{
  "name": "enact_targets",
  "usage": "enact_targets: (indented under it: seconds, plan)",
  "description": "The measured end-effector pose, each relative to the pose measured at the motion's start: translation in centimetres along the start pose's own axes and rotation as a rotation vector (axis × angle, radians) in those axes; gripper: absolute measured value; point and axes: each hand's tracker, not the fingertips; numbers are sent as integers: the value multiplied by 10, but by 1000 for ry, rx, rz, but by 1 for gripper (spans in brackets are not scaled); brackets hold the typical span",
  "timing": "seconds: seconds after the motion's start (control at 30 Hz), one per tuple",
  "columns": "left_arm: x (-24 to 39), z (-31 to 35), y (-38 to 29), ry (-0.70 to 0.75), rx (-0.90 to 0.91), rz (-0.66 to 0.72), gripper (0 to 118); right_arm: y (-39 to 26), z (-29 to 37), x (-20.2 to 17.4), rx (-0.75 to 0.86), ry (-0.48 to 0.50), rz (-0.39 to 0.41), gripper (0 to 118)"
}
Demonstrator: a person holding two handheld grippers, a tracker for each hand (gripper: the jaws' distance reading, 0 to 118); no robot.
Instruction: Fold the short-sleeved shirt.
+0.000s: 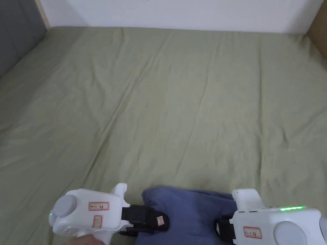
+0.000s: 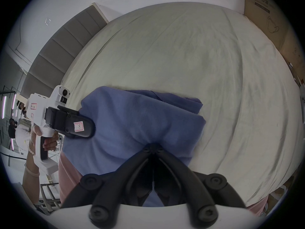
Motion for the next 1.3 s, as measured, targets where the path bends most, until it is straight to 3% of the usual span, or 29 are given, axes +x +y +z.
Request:
enact_targets:
  seconds: [0.23,0.47,0.77,0.83,0.9,0.93,1.0,1.03,1.07,1.3]
  plan:
    - [17,44,7,175,-2,-142,26,10,20,-13,65,32,-21,0]
    - [16,138,31,494,94,-205,25,20,37,-22,153,-5,3,0]
    - [-4,253,75,1315,84,-265,25,17,29,-23,101,-47,-20,0]
    - [-22,255,82,1607,5,-380,25,17,24,-24,88,-54,-25,0]
    - [-42,255,85,1801,-44,-423,26,16,21,-25,76,-56,-31,0]
    - [-49,258,87,1842,-21,-430,30,16,19,-26,71,-55,-33,0]
    - [-49,267,85,1872,43,-432,56,17,16,-28,56,-57,-24,0]
    - [-54,270,84,1732,106,-378,69,18,15,-30,50,-62,-17,0]
    - [-52,272,82,1716,134,-353,80,18,14,-31,48,-68,-11,0]
    - [-9,287,62,1652,321,-327,84,19,17,-30,53,-55,2,0]
